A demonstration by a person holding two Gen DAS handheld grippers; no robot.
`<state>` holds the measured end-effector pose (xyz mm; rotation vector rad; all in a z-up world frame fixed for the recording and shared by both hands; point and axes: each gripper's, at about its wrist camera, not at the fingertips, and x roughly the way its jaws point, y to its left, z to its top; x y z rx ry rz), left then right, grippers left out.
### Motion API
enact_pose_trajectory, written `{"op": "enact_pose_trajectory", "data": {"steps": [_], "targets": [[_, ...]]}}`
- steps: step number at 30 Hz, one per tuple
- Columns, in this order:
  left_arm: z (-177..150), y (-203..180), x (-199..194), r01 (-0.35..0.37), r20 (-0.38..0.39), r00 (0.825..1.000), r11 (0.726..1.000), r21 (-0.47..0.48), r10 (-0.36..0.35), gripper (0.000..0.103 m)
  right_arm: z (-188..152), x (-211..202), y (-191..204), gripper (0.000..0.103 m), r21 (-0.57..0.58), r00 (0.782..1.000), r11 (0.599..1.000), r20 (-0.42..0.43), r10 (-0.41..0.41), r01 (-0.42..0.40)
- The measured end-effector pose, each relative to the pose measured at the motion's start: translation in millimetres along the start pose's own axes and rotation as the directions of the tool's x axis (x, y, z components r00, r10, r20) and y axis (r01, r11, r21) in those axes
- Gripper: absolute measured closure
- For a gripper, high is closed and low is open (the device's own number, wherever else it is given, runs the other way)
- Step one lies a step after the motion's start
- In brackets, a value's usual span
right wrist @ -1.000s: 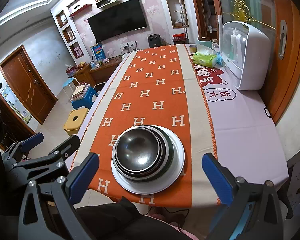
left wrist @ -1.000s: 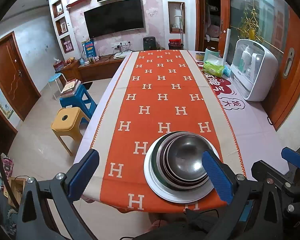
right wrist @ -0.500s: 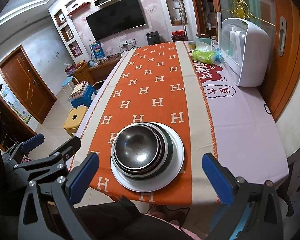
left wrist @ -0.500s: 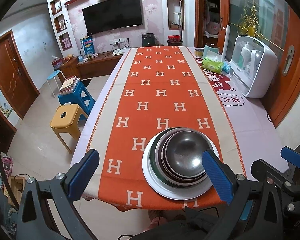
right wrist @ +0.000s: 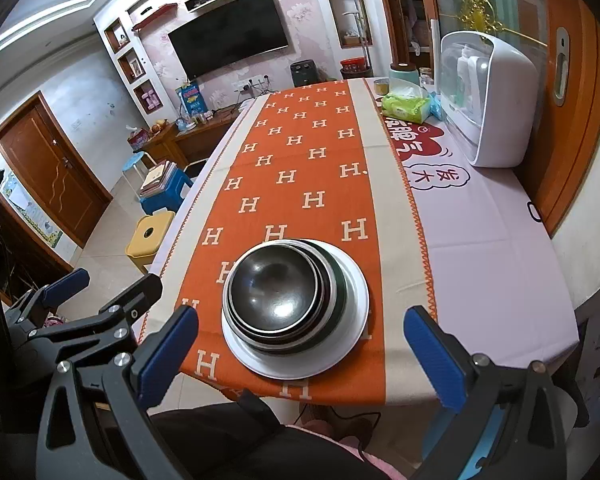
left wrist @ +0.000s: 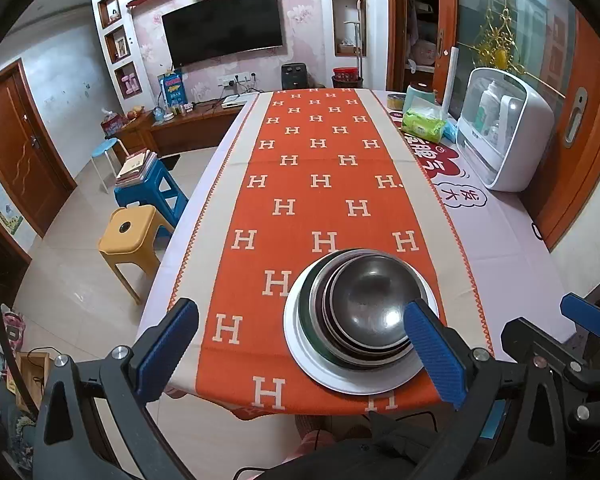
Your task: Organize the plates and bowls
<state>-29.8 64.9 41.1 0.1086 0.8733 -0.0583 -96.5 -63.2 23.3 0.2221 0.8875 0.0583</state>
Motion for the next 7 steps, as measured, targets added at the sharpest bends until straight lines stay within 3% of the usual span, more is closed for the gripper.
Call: {"op": "enact_pose_trajectory", "data": {"steps": [7], "targets": [[-0.6, 0.5, 0.9, 0.001, -0.003, 1.000, 1.000, -0.001, -0.001, 0.001, -2.4, 0.0, 0.5, 0.000, -0.001, 1.000, 1.000, -0.003, 0.000, 0.000]]}}
